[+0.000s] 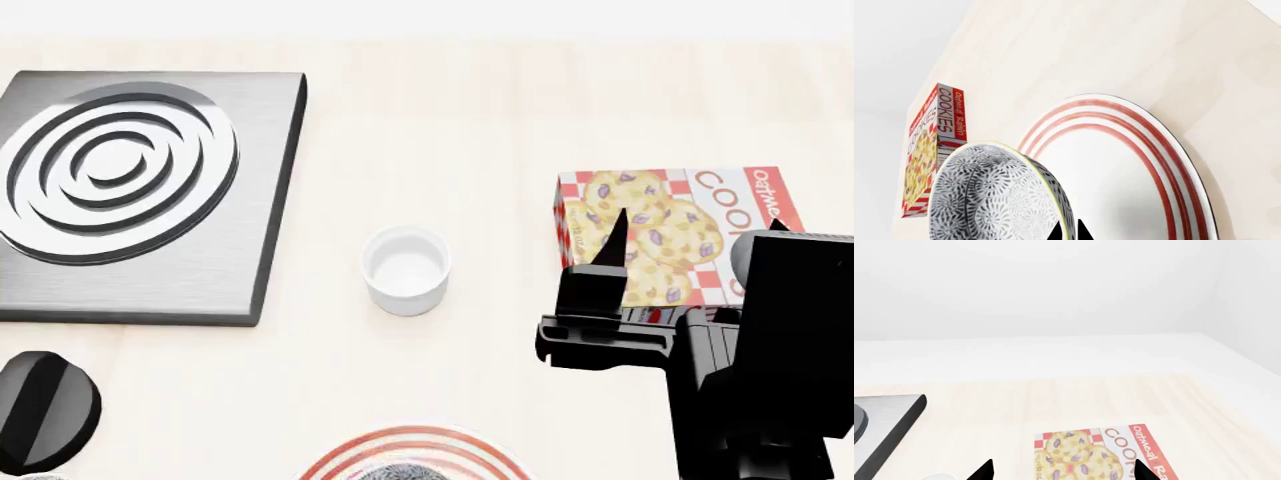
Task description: Pick the akita bowl on the stove and place it on the plate.
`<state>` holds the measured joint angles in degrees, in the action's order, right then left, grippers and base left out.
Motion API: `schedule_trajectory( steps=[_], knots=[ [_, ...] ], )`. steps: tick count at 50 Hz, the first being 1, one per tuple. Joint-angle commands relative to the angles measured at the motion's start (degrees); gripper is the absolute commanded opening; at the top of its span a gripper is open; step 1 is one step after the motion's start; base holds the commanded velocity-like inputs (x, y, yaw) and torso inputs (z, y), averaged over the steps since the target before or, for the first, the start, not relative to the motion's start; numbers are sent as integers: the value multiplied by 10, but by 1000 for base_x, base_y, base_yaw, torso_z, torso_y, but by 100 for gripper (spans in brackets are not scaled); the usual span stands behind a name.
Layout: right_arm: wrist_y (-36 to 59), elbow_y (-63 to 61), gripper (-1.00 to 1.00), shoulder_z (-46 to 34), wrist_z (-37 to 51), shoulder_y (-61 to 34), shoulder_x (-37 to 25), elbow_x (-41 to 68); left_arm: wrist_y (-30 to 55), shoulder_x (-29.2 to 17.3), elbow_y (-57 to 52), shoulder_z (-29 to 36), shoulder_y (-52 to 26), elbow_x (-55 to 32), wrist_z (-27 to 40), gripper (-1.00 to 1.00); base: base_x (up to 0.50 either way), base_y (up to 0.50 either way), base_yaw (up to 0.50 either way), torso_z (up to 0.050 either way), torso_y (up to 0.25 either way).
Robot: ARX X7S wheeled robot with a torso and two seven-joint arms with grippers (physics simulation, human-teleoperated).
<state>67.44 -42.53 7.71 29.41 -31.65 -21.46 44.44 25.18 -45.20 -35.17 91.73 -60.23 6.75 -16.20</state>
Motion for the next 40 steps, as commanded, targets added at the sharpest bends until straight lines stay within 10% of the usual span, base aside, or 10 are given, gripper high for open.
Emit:
schedule_trajectory(
  steps=[1, 40],
  knots=[
    [-1, 0, 100, 12, -9, 1, 9, -10, 9, 14, -2, -17, 7, 12, -2, -100, 0, 0, 0, 0, 0],
    [-8, 2, 100, 8, -1, 2, 3, 0, 2, 12, 25, -14, 24, 11, 8, -100, 0, 0, 0, 0, 0]
  ],
)
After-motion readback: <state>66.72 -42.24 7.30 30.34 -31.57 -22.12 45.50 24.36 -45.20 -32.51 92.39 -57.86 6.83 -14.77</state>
